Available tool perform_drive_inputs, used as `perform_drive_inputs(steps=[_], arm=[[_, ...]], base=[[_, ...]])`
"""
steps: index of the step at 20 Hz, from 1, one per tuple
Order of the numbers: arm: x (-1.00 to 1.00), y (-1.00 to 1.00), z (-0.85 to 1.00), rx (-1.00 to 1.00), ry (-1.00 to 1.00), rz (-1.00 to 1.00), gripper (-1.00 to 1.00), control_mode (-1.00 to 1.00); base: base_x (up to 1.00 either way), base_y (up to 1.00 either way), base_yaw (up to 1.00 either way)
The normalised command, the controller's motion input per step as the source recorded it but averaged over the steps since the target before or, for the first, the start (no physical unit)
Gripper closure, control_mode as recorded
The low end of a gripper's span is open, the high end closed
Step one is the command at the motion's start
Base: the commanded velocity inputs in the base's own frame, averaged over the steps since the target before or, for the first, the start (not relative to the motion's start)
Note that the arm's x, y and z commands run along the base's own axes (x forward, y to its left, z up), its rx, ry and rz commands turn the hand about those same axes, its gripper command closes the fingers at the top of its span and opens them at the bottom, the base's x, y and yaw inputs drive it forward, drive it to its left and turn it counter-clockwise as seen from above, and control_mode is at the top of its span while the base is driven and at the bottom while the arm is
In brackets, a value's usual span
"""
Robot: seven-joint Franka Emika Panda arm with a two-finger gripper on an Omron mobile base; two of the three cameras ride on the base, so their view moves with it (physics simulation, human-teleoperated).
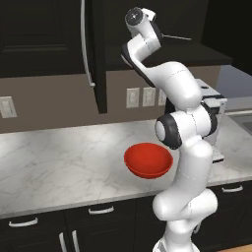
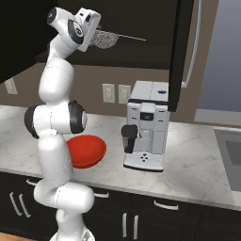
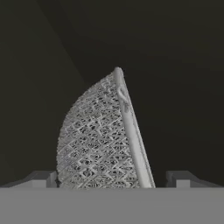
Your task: Open the cabinet and setup a tea strainer by placing it in the bowl upright.
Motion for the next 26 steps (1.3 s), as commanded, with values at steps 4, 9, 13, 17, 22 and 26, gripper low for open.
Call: perform_drive_inputs(steps=[4, 9, 13, 17, 22, 26], arm=[[0.38, 0.0, -0.1, 0.0, 0.07, 0.01, -1.0, -1.0], [0.2, 0.15, -0.13, -0.01, 0.06, 0.03, -1.0, -1.0], [0.1, 0.19, -0.03, 0.0, 0.05, 0.05, 1.0, -1.0], [0.08, 0.22, -0.05, 0.0, 0.05, 0.04, 1.0, -1.0], [0.0, 0.09, 0.0, 0.0, 0.01, 0.0, 1.0, -1.0], [0.0, 0.05, 0.0, 0.0, 0.0, 0.0, 1.0, -1.0]], base=[[0.0, 0.0, 0.0], [0.0, 0.0, 0.0], [0.0, 0.0, 0.0], [0.0, 0.0, 0.0], [0.0, 0.0, 0.0], [0.0, 0.0, 0.0]])
